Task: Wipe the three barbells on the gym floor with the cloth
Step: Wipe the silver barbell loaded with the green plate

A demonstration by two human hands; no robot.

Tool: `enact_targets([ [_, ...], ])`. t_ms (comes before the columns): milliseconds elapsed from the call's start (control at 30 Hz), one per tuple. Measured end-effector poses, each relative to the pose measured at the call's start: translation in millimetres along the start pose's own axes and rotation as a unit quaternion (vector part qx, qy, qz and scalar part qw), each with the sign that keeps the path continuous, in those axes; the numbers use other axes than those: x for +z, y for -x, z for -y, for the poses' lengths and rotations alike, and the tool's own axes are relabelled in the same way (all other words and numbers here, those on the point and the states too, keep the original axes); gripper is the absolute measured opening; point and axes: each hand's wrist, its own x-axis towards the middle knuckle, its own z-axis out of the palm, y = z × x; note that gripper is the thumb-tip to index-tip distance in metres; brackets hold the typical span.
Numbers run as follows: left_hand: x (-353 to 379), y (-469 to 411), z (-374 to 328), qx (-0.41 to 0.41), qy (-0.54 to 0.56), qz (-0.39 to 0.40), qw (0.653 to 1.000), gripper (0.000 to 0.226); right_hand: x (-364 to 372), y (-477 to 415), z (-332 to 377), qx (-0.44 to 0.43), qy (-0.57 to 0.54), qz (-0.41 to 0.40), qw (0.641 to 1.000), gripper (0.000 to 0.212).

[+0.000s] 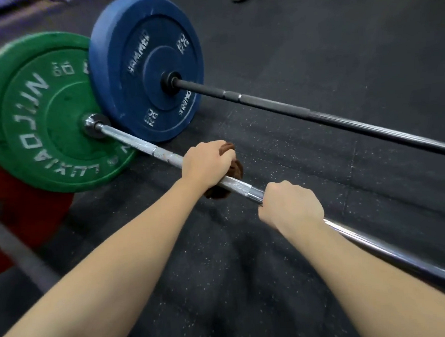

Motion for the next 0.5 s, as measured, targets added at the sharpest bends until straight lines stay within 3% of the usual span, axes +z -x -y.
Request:
enact_targets([
  [267, 14.5, 17.8, -23.9, 0.017, 0.026, -0.046, 0.998, 0.029, 1.8, 2.3, -1.4, -0.005, 0.008, -0.022, 1.0, 0.015],
  [500, 8.7, 19.8, -28.3, 0.01, 0.02, -0.035, 0.999, 0.03, -6.2, 21.5, -36.2, 0.001, 0.041, 0.038, 0.998, 0.027],
])
